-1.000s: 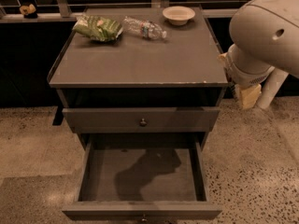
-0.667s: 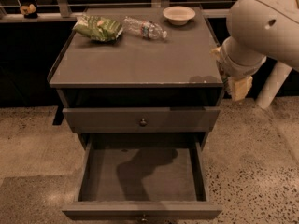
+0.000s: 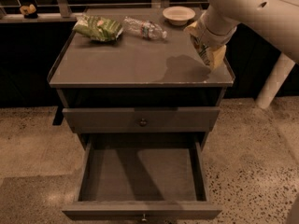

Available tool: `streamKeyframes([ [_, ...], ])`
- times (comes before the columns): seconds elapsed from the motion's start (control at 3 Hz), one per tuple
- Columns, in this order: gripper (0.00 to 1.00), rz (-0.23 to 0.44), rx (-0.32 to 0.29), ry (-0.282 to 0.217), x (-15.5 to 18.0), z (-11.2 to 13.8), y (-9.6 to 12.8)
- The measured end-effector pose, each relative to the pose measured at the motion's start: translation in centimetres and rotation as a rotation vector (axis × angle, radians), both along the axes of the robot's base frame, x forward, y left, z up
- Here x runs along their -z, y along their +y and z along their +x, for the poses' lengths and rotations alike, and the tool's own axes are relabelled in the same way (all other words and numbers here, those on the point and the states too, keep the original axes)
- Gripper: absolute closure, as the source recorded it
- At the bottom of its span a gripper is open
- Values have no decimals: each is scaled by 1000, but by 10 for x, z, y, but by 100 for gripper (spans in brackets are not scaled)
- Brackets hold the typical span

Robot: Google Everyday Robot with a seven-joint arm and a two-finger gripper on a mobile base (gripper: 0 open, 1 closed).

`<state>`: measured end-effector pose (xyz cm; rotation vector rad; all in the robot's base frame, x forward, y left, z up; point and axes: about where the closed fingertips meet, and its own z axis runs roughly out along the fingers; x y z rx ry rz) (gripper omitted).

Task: Pick 7up can from middle drawer and place on counter

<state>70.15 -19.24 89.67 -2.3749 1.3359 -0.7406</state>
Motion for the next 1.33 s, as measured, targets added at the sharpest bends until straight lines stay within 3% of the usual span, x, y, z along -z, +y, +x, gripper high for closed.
streamKeyframes([
  [0.33, 100, 0, 1, 1, 1, 0, 0],
  [0.67, 100, -32, -28, 47, 0, 12, 1],
  [1.0, 100, -95, -132, 219, 41, 34, 8],
  [1.33, 100, -103, -168, 266, 50, 37, 10],
])
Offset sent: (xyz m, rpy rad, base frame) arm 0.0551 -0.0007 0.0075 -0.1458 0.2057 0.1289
